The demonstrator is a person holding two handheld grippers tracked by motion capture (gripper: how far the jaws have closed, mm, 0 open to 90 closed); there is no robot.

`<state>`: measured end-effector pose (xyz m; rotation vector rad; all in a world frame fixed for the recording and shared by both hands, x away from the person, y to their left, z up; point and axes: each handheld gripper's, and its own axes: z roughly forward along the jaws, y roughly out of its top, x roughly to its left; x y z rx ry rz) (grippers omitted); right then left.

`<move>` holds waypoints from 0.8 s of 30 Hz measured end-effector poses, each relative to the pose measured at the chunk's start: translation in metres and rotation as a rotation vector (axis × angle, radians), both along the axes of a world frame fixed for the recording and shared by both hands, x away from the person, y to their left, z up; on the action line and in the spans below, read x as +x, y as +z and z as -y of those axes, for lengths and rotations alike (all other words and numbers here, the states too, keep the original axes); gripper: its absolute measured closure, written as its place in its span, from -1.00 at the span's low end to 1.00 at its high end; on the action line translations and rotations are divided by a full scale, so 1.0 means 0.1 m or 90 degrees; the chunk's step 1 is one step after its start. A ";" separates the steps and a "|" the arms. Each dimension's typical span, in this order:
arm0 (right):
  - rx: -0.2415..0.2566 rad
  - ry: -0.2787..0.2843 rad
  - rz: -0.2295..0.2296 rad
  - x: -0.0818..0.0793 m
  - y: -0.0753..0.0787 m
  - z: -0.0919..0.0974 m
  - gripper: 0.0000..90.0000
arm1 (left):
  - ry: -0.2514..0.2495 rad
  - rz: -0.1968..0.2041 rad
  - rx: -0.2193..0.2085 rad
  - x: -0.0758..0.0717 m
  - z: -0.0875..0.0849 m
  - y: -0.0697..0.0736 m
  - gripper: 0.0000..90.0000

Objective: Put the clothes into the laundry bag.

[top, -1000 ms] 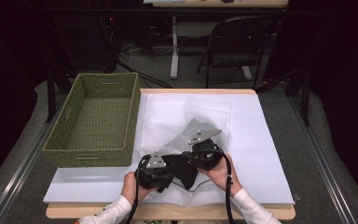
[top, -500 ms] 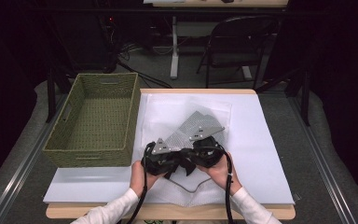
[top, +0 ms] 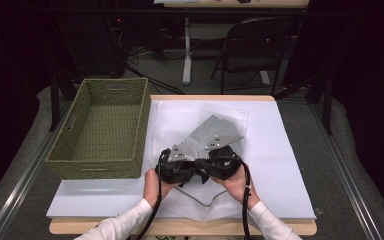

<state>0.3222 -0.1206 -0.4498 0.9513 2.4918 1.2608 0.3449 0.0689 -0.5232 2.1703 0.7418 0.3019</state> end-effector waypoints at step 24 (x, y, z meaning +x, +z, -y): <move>0.012 0.002 0.003 -0.02 0.03 -0.01 0.99 | 0.069 0.006 0.005 0.06 0.09 -0.12 0.83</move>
